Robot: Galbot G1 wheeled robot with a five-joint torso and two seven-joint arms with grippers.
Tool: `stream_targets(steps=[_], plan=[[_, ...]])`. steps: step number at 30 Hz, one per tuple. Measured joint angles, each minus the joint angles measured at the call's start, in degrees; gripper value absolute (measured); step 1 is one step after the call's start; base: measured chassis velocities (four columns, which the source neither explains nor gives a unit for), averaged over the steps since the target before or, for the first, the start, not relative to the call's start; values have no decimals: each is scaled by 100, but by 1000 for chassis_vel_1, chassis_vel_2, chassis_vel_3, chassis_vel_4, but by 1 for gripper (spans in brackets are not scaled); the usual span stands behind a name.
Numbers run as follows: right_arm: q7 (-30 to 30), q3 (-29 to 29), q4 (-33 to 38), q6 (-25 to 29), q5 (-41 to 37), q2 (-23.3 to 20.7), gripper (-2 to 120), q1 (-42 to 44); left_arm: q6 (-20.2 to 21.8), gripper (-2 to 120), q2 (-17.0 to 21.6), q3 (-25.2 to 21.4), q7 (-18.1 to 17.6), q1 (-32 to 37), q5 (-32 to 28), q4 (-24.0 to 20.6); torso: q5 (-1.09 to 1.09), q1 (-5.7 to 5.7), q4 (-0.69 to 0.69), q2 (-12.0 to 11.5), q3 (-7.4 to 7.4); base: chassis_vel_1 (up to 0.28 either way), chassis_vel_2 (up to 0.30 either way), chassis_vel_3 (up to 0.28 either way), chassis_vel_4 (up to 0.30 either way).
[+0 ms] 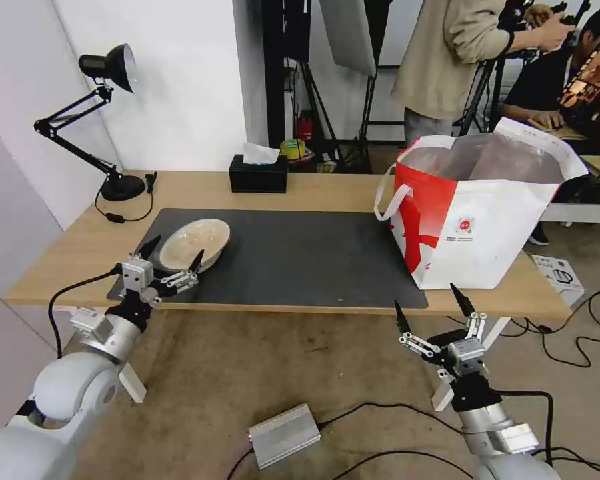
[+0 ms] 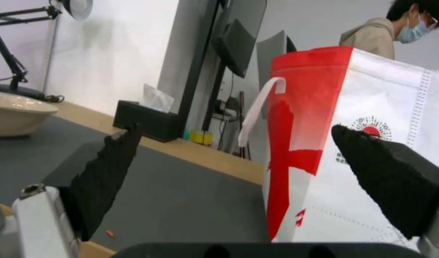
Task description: Pick up the trash from the table and place it into the takeout bag.
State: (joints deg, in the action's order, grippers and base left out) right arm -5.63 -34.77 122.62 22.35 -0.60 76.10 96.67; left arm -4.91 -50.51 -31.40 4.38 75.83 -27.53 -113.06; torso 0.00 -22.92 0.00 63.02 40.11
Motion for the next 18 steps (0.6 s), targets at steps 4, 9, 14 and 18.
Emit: stream_targets(steps=[4,9,14,18], plan=[[0,0,0,0,0,0,100,0,-150,100,69,0,74,-14,228,77,0,0,0,0,0,0,0,0,0],[0,0,0,0,0,0,100,0,-313,100,162,15,157,-68,449,164,0,0,0,0,0,0,0,0,0],[0,0,0,0,0,0,100,0,-397,100,245,123,227,-208,572,233,0,0,0,0,0,0,0,0,0],[0,0,0,0,0,0,100,0,-413,100,294,277,309,-354,732,294,0,0,0,0,0,0,0,0,0]])
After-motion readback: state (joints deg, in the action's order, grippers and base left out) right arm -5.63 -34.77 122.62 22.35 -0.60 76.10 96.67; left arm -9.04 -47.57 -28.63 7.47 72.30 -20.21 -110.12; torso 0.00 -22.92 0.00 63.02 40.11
